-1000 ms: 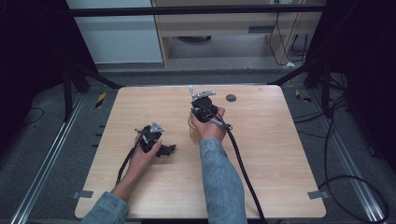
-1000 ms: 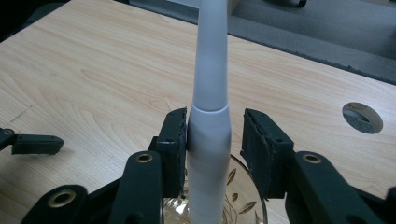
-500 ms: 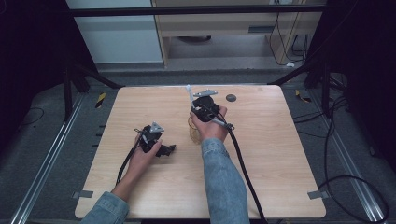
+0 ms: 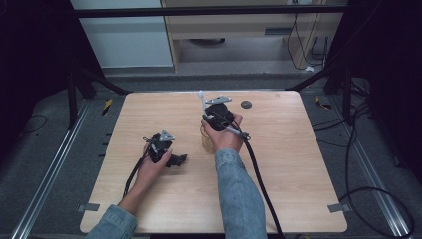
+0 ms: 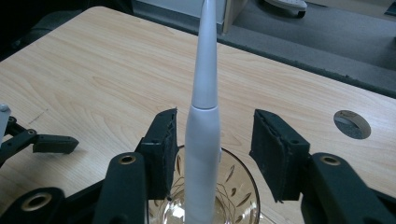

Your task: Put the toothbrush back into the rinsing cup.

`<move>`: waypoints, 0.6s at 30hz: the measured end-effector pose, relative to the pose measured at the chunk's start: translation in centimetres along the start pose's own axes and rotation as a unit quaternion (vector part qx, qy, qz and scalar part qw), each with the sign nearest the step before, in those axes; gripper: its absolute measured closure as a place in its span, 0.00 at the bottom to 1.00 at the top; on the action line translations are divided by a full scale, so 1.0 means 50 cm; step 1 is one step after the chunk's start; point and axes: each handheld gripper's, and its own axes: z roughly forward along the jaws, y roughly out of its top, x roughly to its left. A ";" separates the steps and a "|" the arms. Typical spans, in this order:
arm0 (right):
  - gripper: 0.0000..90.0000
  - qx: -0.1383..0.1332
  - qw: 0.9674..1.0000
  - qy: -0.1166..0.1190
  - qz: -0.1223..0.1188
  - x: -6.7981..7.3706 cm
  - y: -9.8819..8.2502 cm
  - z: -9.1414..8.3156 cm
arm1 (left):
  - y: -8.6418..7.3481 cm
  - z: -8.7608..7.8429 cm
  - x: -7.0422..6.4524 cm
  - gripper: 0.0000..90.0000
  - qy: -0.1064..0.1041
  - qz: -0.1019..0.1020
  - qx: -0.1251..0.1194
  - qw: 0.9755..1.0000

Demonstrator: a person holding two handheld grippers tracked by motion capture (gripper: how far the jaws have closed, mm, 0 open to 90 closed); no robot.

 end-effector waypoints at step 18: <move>0.29 0.010 1.000 0.008 -0.006 -0.005 -0.001 -0.006 | 0.000 0.000 0.000 0.00 0.000 0.000 0.000 1.000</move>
